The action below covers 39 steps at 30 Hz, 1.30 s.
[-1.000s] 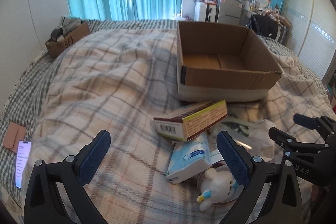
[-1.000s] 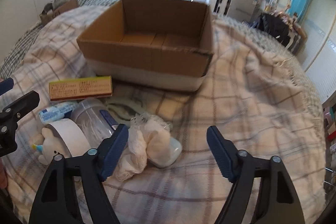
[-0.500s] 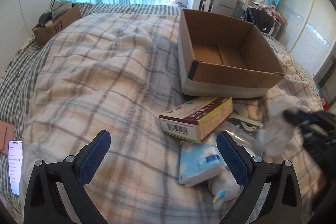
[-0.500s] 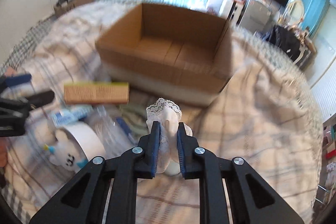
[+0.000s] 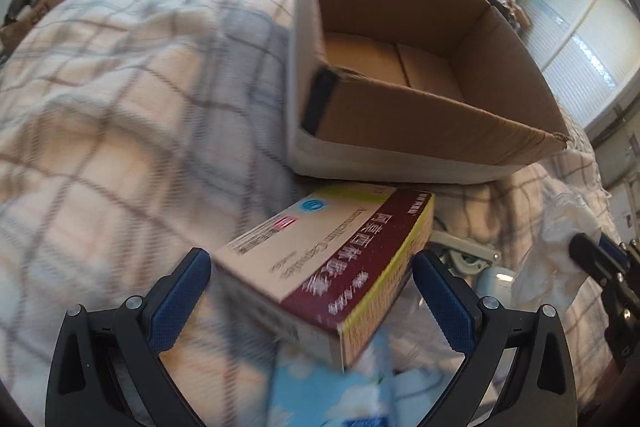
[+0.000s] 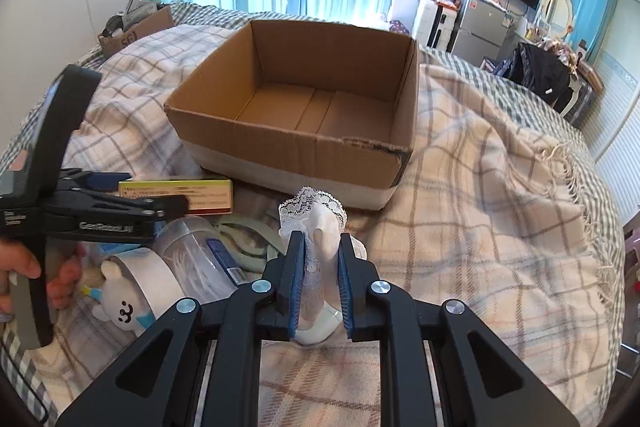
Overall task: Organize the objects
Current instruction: 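Grasp the white lace cloth with the right tool while the left tool grasps the red-and-white medicine box, then carry both held items over the cardboard box and open both tools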
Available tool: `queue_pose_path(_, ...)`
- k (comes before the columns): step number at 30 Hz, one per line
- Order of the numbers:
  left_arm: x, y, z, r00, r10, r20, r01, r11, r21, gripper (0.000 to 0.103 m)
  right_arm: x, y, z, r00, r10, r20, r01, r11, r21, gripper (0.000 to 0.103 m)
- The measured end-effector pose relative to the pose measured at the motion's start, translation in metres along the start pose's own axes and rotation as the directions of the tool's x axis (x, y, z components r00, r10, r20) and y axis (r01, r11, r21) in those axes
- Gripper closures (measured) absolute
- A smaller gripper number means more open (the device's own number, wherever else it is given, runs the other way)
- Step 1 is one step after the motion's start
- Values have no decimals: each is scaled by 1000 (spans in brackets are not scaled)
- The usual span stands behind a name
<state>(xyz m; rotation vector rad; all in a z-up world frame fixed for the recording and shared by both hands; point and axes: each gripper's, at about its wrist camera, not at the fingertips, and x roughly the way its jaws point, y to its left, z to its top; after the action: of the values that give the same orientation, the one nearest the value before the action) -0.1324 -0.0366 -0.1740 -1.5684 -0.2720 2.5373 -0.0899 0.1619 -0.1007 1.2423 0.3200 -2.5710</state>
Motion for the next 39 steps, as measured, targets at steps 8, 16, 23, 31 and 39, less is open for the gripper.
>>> queue_pose_path(8, -26, -12, -14, 999, -4, 52, 2, 999, 44, 11, -15, -1, -7, 1000, -1, 28, 1, 1000, 12, 88)
queue_pose_path(16, -83, -29, -38, 985, -11, 173, 2, 999, 50, 15, -56, 1, -11, 995, -38, 90, 37, 999, 15, 88)
queue_pose_path(23, -142, -39, -24, 948, -19, 319, -3, 998, 68, 19, -102, 5, 11, 979, -45, 197, 45, 999, 7, 88)
queue_pose_path(31, -172, -55, 23, 912, -44, 408, 7, 996, 92, 19, -118, 7, 64, 962, -36, 271, 45, 999, -27, 88)
queue_pose_path(39, -153, -73, 99, 892, -16, 453, -42, 992, 116, 19, -87, -11, 137, 960, -32, 278, 41, 999, -27, 88)
